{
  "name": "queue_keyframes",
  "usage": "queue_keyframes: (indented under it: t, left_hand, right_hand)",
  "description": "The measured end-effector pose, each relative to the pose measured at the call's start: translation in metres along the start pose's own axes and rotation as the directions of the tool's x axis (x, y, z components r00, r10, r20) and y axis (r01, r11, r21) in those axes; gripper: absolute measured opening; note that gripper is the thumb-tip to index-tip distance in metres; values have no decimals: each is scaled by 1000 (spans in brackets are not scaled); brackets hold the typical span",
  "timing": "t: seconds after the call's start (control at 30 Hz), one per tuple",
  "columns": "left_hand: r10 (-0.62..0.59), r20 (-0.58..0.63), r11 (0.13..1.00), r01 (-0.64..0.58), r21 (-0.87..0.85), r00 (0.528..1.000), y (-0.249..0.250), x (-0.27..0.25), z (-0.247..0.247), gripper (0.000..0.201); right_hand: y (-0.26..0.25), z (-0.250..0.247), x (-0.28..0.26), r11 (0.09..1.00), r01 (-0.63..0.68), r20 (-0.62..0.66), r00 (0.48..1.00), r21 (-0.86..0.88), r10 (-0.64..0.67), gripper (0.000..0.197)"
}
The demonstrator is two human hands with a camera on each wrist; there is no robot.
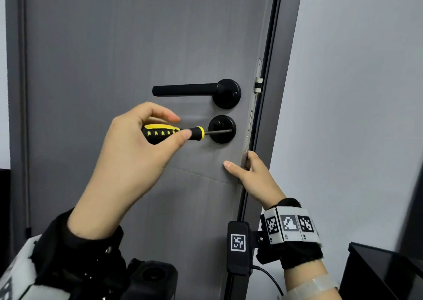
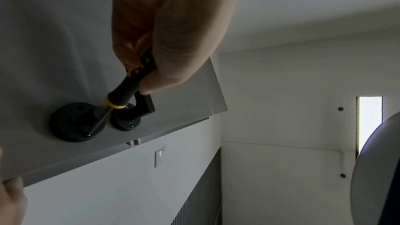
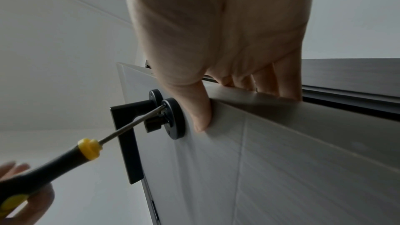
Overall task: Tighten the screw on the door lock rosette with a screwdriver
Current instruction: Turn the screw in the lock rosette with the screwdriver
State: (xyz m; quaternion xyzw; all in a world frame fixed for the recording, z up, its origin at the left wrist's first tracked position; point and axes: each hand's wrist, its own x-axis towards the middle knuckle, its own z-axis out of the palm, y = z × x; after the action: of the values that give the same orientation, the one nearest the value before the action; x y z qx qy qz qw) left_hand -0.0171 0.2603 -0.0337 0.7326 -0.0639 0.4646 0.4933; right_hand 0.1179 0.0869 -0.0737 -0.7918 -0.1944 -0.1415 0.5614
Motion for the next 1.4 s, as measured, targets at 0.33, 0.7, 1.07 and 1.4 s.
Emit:
queue_keyframes:
  t: [0.33,0.7,1.07,1.4]
  left_hand:
    - [-47,3,988,46,150,999,3,2,-1,5]
    - [-34,-30,995,36,98,999,6,-3,2,32]
    - [-20,-13,992,22,125,1000,6,0,-3,18]
    - [-42,61,996,37,84,997,6,-3,0,34]
  right_hand:
    - [2,2,1,1000,4,-3,1000,16,-4,51]
    - [-1,0,0,1000,5,1,1000,3,-5,43]
    - [-1,0,0,1000,4,-3,1000,2,-4,44]
    - [0,2,1,1000,-1,-8,1000,26,2,41]
